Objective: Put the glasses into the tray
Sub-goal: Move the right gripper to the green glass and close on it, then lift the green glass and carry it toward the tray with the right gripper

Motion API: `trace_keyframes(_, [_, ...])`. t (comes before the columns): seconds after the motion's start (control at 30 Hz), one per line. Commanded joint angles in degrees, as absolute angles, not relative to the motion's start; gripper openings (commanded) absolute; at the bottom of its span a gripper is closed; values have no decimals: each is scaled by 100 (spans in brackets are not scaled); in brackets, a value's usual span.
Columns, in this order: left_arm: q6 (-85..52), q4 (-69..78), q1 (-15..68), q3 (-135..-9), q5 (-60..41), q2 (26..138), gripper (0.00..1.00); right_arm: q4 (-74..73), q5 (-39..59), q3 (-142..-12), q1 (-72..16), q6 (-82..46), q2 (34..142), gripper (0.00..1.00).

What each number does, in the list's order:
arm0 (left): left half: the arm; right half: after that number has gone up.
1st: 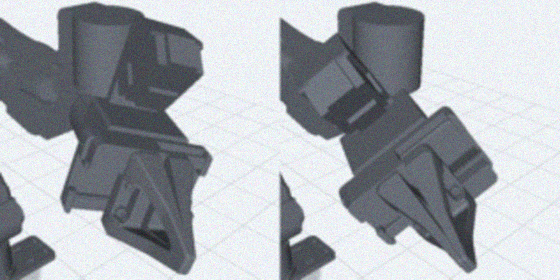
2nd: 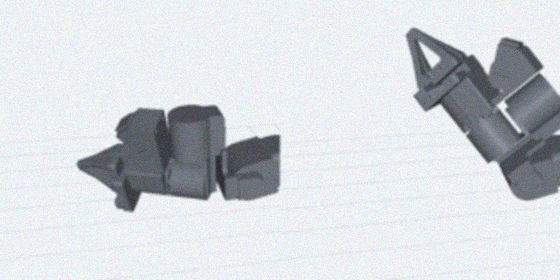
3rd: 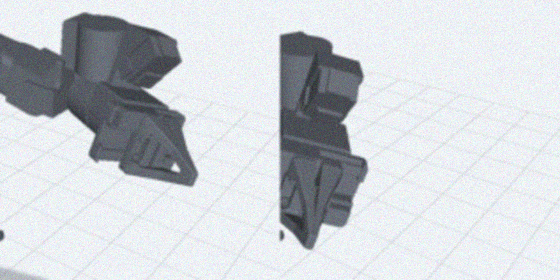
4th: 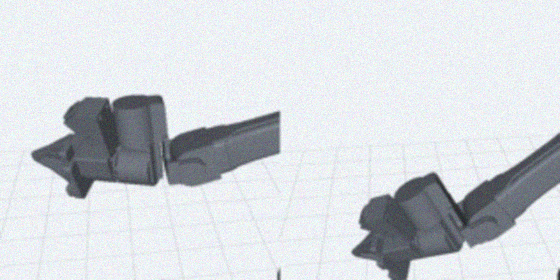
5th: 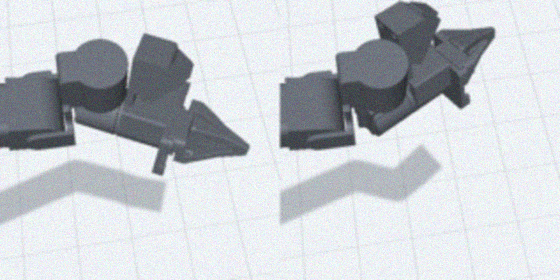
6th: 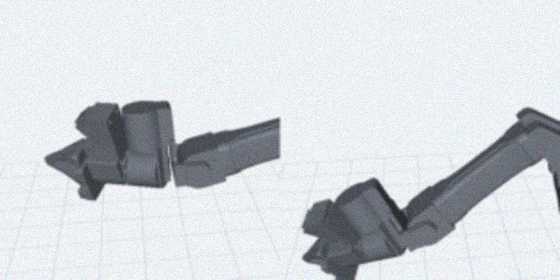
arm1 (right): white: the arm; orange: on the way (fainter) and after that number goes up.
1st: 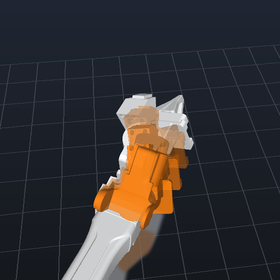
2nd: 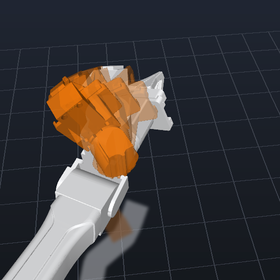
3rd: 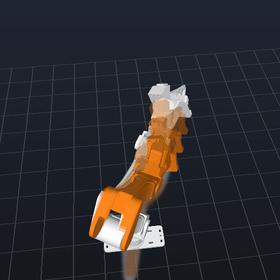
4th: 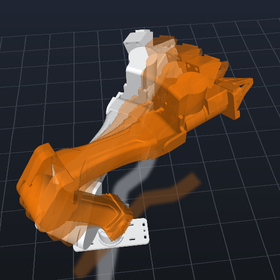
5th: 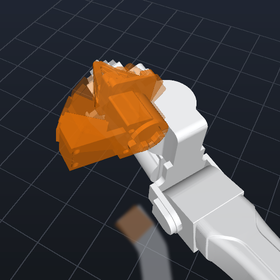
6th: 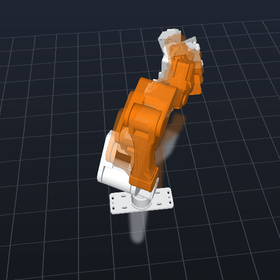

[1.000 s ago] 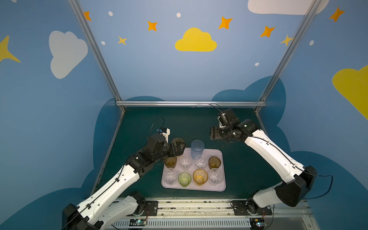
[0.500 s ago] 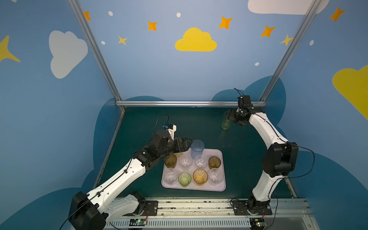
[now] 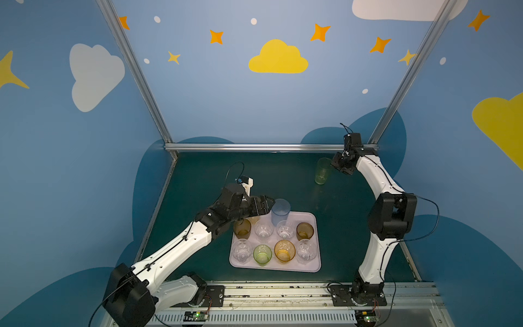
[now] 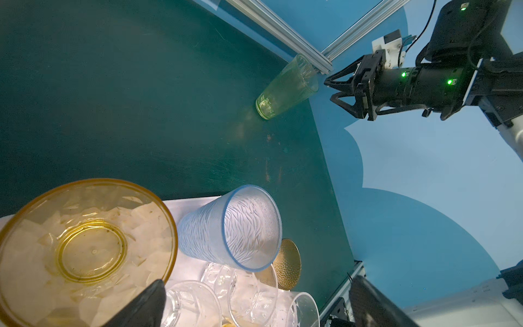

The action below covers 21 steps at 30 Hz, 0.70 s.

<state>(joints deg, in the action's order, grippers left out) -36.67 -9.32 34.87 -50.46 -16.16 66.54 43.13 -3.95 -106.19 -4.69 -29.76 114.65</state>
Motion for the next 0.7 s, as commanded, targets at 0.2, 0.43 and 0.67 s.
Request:
trace_keyframes(0.2, [-3599,-932,3463,-5178,-1555,6696,100,4229,-83,-10731,-400,-3076,11737,37])
trace_keyframes(0.43, [-3621,-916,3463,-5171,-1521,6739,100,4219,42,-10826,-387,-3111,11930,30])
trace_keyframes(0.67, [-3628,-929,3465,-5160,-1490,6767,100,4236,6,-10883,-371,-3093,12048,18])
